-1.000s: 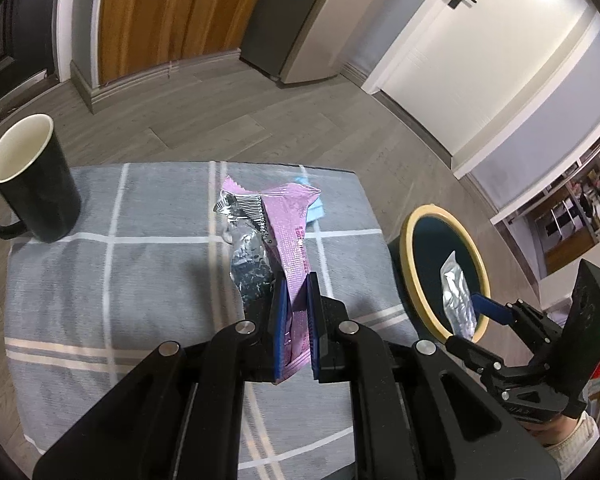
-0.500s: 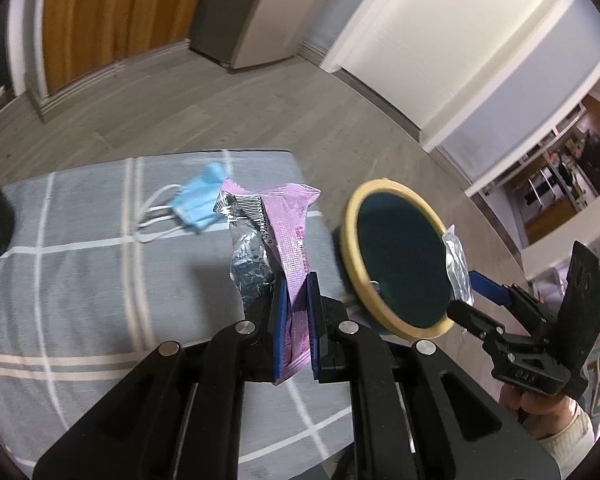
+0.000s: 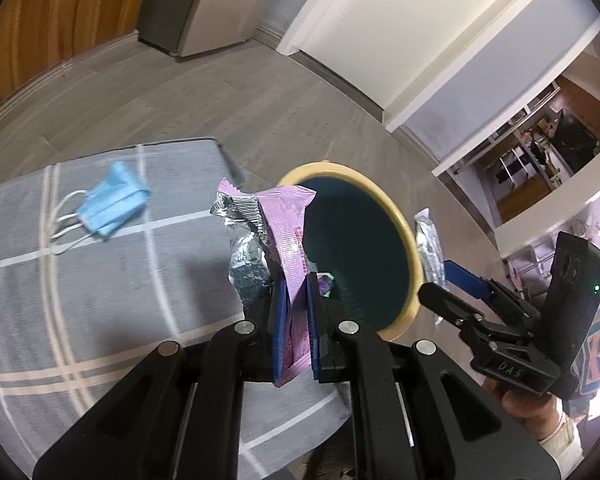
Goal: Collect trash
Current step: 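Carry the wrapper and foil tray over the bin and open both grippers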
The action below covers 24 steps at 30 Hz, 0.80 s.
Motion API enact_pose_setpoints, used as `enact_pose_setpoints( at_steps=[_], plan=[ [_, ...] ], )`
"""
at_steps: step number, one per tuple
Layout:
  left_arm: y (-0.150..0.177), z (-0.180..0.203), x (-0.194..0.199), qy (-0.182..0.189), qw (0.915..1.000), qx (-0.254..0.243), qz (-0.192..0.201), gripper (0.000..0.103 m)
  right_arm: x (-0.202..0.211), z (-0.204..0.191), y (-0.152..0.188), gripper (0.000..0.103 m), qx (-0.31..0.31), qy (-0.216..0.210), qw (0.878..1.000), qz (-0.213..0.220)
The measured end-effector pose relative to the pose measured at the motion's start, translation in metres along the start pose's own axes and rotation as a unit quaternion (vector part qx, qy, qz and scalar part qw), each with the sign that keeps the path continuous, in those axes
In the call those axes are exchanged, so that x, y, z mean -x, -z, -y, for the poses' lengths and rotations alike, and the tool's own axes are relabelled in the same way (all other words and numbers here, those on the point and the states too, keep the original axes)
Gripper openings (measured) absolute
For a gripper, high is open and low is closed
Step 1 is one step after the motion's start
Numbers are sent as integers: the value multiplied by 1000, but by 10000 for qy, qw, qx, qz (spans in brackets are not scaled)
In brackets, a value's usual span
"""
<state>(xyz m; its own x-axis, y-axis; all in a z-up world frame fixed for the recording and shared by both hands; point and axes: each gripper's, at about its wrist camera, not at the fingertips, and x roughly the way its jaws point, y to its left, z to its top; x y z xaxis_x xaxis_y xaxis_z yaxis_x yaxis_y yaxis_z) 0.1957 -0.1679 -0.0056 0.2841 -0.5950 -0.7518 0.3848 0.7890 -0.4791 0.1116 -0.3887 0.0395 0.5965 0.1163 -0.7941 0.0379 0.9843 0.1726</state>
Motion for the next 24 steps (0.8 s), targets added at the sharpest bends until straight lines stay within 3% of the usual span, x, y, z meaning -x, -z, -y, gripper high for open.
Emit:
enact_pose_setpoints(
  at_steps=[16, 22, 24],
  plan=[
    [-13, 43, -68, 274, 9990, -197, -304, 9, -12, 43, 7, 72, -516, 382, 9978, -180],
    [-16, 51, -78, 162, 9989, -320, -301, 25, -23, 51, 10, 72, -585, 495, 9966, -291],
    [-17, 51, -77, 150, 9991, -297, -255, 38, -26, 52, 11, 72, -619, 538, 9961, -319]
  ],
)
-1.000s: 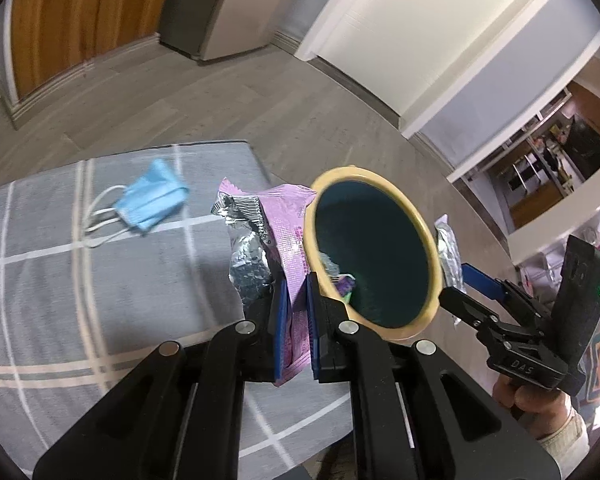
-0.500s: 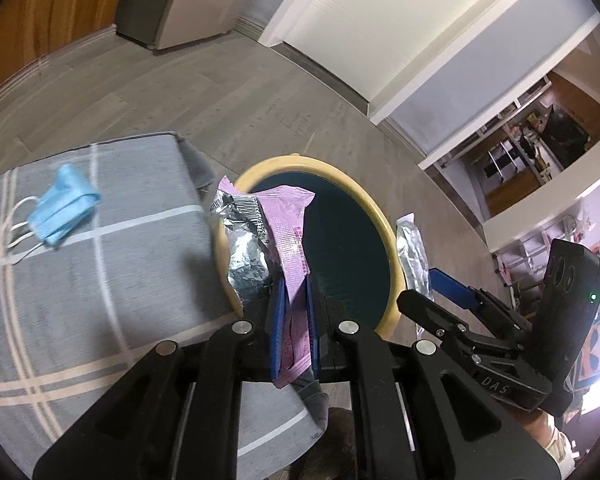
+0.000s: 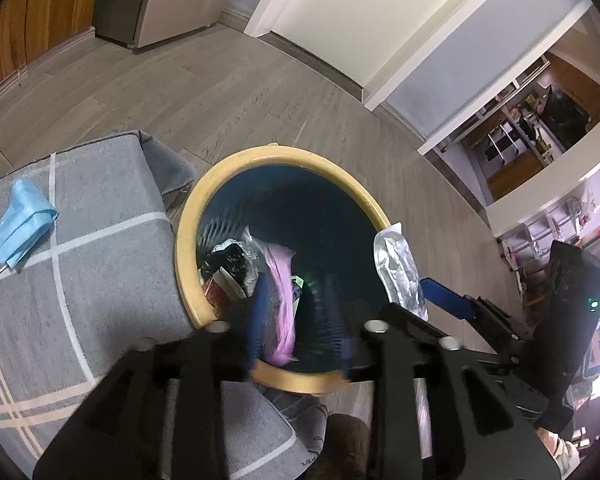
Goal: Collect trash
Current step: 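Carry the wrapper and foil tray over the bin and open both grippers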
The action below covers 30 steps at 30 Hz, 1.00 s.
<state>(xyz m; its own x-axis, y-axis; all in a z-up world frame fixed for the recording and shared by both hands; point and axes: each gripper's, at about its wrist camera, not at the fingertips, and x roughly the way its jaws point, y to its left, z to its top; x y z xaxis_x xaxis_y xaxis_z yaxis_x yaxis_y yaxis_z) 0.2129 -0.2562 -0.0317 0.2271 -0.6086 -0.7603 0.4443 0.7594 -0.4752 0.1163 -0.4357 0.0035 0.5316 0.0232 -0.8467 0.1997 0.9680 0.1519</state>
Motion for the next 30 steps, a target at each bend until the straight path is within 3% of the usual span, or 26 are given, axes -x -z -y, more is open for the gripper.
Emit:
enact_pose_setpoints(
  at_steps=[9, 20, 30],
  plan=[
    [-3, -11, 9, -112, 9998, 137, 102, 48, -9, 1, 0, 72, -61, 40, 9999, -77],
    [-2, -27, 18, -275, 9993, 224, 116, 48, -11, -2, -1, 74, -74, -12, 9999, -87],
    [4, -15, 27, -234, 9996, 21, 146, 53, 8, -5, -2, 78, -42, -63, 9999, 115]
  ],
)
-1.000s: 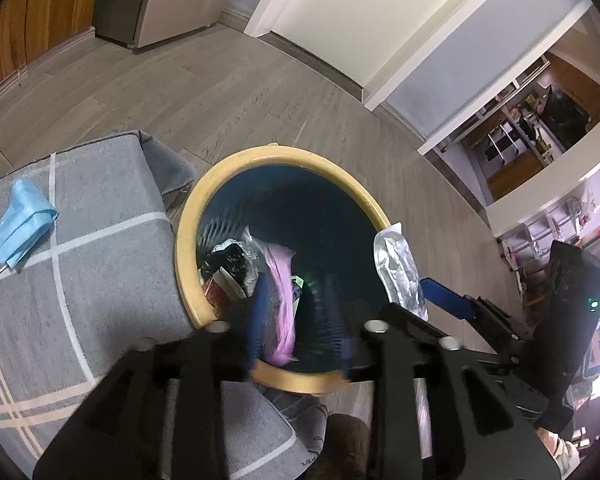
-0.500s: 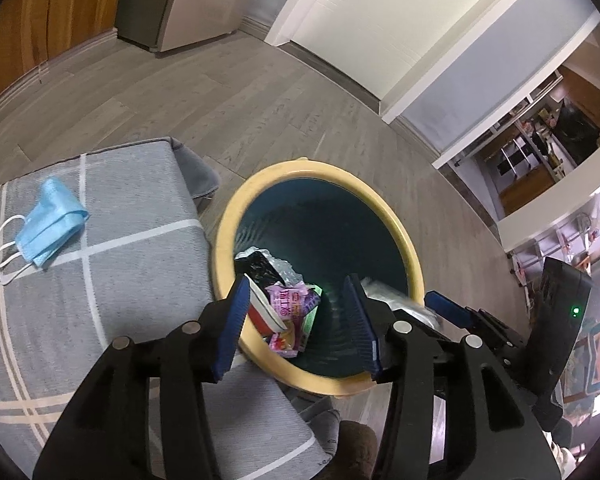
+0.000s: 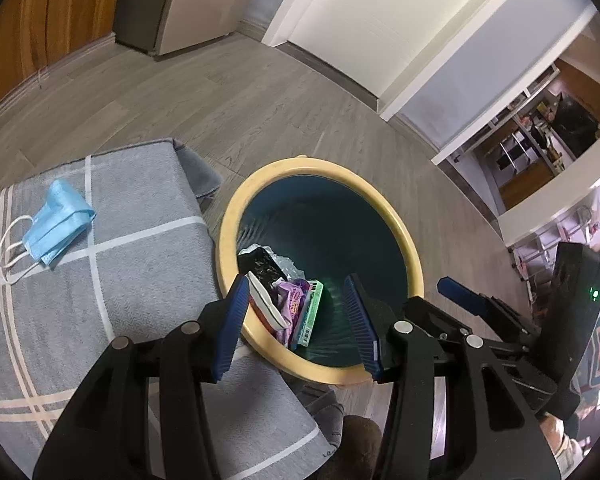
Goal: Collect trash
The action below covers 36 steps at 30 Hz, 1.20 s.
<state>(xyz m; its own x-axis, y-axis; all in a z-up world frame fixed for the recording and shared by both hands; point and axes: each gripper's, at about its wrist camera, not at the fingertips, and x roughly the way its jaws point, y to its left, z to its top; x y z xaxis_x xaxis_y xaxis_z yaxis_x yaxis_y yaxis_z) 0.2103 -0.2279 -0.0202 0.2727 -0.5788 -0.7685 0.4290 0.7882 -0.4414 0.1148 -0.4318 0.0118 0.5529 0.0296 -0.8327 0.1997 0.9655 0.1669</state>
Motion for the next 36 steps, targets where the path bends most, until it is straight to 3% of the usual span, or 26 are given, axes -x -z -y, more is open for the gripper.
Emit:
enact_pose_setpoints(
  at_steps=[10, 15, 23, 36],
  plan=[
    [10, 29, 43, -3, 9972, -508, 548, 82, 43, 13, 3, 84, -192, 37, 9986, 482],
    [23, 45, 63, -194, 9927, -895, 782, 95, 63, 9, 14, 89, -130, 82, 9977, 660],
    [47, 62, 96, -678, 9792, -1414, 1290, 97, 90, 2, 44, 94, -31, 153, 9953, 951],
    [69, 70, 115, -961, 9700, -1679, 1475, 97, 123, -4, 67, 95, -12, 321, 9906, 1329]
  ],
)
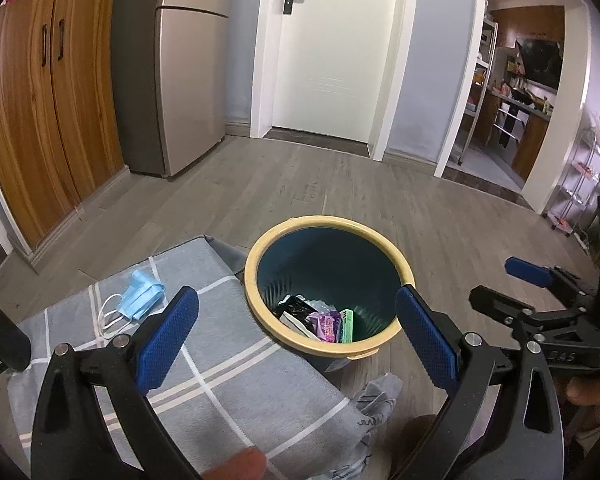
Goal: Collect trash
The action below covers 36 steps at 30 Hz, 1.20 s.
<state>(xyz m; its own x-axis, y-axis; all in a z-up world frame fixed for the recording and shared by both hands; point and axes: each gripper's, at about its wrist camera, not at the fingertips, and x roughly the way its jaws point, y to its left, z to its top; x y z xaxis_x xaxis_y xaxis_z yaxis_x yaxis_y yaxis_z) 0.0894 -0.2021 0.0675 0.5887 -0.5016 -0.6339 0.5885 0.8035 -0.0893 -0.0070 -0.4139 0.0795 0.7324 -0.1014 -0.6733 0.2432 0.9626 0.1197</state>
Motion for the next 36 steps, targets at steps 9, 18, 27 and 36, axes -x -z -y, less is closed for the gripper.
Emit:
enact_pose_setpoints(
  at_steps=[9, 18, 27, 36],
  plan=[
    [7, -4, 0, -255, 9997, -48, -38, 97, 12, -5, 4, 96, 147, -38, 9998, 129],
    [8, -4, -4, -269, 9995, -99, -95, 97, 7, -7, 4, 97, 201, -72, 9997, 76],
    [7, 0, -6, -224, 9996, -119, -143, 97, 3, -10, 2, 97, 217, -110, 9997, 20],
    [9, 0, -7, -257, 9994, -134, -191, 97, 2, -10, 2, 97, 225, -120, 9997, 20]
  ],
)
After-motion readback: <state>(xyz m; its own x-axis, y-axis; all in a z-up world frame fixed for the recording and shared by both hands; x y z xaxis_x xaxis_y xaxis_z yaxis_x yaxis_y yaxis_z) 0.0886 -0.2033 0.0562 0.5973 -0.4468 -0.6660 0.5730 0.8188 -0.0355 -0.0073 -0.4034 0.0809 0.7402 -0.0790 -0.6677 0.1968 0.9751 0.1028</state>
